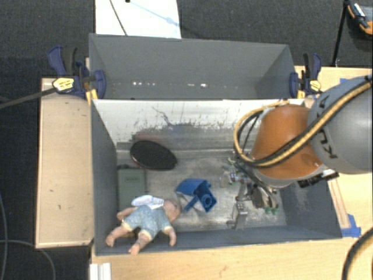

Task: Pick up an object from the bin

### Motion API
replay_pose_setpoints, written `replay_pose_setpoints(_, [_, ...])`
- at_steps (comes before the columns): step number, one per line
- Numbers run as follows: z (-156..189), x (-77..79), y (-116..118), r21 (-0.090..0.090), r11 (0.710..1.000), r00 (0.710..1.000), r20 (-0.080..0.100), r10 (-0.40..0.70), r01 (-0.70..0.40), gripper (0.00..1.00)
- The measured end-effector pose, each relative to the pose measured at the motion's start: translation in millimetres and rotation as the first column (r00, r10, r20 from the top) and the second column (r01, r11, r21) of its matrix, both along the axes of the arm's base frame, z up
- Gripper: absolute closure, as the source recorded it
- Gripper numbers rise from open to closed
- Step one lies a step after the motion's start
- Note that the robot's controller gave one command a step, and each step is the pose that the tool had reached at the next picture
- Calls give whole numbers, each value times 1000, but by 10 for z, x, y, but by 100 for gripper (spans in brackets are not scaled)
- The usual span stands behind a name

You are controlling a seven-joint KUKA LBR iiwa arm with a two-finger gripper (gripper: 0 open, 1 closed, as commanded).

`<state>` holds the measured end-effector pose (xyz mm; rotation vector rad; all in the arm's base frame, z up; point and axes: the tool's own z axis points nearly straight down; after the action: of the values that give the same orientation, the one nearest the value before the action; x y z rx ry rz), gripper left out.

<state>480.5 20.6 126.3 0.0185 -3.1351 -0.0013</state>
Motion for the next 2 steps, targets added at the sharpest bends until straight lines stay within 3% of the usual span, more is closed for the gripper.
replay_pose_setpoints(1, [43,19,0,0,1000,1000,8,-1,1,0])
replay_pose_setpoints(2, [-438,250,312,-1,999,999,11,51,-51,0])
